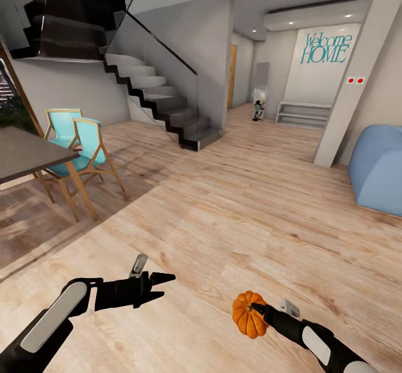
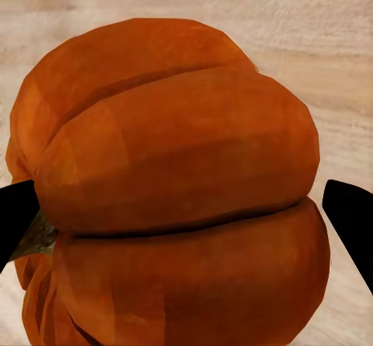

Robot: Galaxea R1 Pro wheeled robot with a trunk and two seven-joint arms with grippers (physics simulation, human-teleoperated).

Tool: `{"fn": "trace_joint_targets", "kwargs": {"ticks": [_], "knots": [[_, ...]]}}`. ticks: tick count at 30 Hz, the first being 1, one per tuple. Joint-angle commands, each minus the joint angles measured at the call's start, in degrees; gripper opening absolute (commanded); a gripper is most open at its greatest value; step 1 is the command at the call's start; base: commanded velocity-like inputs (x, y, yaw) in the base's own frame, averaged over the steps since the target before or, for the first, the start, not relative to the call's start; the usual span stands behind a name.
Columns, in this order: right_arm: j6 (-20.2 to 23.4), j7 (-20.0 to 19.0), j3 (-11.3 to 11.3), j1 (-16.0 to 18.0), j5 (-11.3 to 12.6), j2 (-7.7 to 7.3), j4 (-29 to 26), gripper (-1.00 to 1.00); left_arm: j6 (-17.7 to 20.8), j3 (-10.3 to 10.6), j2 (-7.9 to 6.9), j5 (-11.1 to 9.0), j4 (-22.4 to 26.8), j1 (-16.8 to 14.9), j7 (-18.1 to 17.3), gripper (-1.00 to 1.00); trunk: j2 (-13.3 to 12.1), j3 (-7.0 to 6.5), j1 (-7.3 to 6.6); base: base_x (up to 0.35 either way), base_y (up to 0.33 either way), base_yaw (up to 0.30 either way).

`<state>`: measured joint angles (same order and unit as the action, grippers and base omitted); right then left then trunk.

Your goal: Place each of the two pumpkins and all three candles from the living room inside a cabinet in the living room (use any cabinet), then make sure every cabinet is closed, and position the cauldron so it is next to a table in the living room.

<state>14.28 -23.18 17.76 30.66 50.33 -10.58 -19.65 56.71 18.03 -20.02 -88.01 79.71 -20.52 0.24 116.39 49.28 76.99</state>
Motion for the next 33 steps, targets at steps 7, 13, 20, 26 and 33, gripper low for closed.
{"fn": "trace_joint_targets", "kwargs": {"ticks": [7, 13, 20, 26, 33], "knots": [[0.22, 0.16, 0.26, 0.02, 0.38, -0.05, -0.04, -1.0, 0.07, 0.07, -0.11, -0.06, 0.01, -0.05, 0.03, 1.0, -2.8, -1.71, -1.55, 0.0, 0.0, 0.093], [0.23, 0.16, 0.26, 0.02, 0.38, -0.05, -0.04, -1.0, 0.07, 0.07, -0.11, -0.06, 0.01, -0.05, 0.03, 1.0, -5.21, -2.84, -2.87, 0.0, 0.0, 0.015], [0.3, 0.16, 0.26, 0.02, 0.38, -0.05, -0.04, -1.0, 0.07, 0.07, -0.11, -0.06, 0.01, -0.05, 0.03, 1.0, -8.01, -4.1, -4.41, 0.0, 0.0, 0.001], [0.31, 0.16, 0.24, 0.02, 0.44, -0.05, -0.04, -1.0, 0.07, 0.02, -0.16, -0.06, 0.01, -0.05, 0.03, 1.0, -8.42, -4.28, -4.63, 0.0, 0.0, -0.024], [0.31, 0.14, 0.18, 0.02, 0.46, -0.05, -0.04, -1.0, 0.07, -0.01, -0.2, -0.06, 0.01, -0.05, 0.03, 1.0, -8.42, -4.28, -4.63, -0.016, 0.01, -0.225]]}}
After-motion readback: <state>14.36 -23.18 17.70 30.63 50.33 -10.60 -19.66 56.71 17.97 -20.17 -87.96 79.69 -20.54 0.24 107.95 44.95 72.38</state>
